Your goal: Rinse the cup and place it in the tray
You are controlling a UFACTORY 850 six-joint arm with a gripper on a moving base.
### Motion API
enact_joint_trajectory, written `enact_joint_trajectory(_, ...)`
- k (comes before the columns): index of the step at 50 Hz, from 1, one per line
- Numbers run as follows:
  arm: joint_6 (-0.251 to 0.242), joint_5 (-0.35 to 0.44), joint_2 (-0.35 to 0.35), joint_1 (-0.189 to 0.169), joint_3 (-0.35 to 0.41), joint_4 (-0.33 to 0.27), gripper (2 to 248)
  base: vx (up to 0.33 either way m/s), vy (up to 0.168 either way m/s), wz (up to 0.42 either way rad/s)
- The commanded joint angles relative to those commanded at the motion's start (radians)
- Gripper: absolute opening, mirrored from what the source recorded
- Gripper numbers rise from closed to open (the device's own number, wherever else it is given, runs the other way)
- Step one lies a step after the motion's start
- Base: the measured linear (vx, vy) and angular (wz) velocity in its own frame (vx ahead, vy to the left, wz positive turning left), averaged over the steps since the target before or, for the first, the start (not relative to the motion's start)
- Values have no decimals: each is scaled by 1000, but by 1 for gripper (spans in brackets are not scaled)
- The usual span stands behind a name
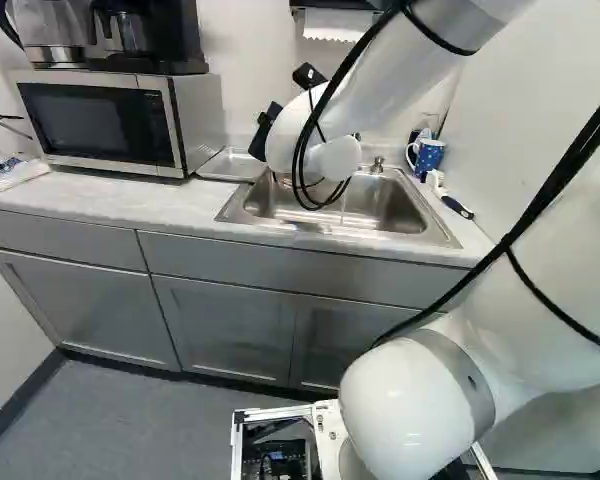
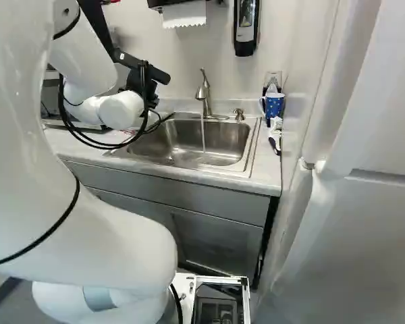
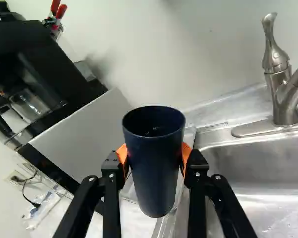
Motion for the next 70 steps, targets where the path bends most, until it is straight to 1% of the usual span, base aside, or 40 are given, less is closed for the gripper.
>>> enact_joint_trajectory(70, 736, 0, 0, 0, 0, 0, 122, 0, 0, 0)
